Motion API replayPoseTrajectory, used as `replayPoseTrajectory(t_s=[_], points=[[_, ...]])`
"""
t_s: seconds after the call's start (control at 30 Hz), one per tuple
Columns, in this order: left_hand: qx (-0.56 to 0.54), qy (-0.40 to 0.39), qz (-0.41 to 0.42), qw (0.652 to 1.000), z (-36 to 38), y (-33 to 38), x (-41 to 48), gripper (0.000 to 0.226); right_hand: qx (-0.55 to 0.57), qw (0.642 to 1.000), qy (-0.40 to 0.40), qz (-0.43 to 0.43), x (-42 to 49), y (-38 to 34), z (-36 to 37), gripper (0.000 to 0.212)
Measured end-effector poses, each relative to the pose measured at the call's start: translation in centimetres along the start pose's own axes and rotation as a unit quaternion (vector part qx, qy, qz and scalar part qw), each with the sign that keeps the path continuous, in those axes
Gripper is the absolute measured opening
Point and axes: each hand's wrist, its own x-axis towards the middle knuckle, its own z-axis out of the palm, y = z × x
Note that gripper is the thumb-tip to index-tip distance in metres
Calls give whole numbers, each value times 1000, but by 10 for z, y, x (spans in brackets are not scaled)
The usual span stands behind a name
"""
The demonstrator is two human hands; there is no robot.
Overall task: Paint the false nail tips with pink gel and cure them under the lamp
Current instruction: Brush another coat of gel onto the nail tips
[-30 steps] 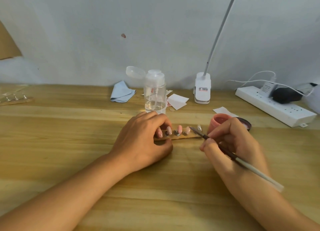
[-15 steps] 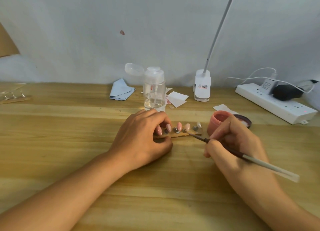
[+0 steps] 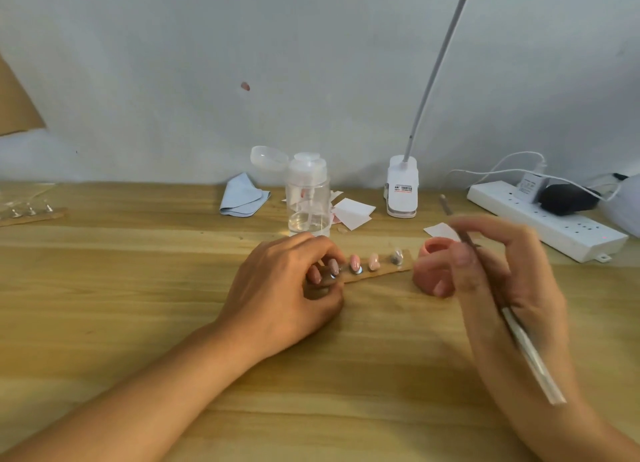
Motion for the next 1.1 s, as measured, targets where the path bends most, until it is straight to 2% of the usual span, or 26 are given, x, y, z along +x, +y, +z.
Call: replayPoseTrajectory(t_s=[0.13,0.27,1.1], points=[[19,9,32,999,-1,3,-1,22,-92,994,-34,-58,4,9,-4,10],[27,29,65,997,-1,4,-2,21,-148,984,-69,-77,4,18,0,34],[61,22,121,991,-7,12,-6,18,-224,962,-75,-136,1,8,-1,37]])
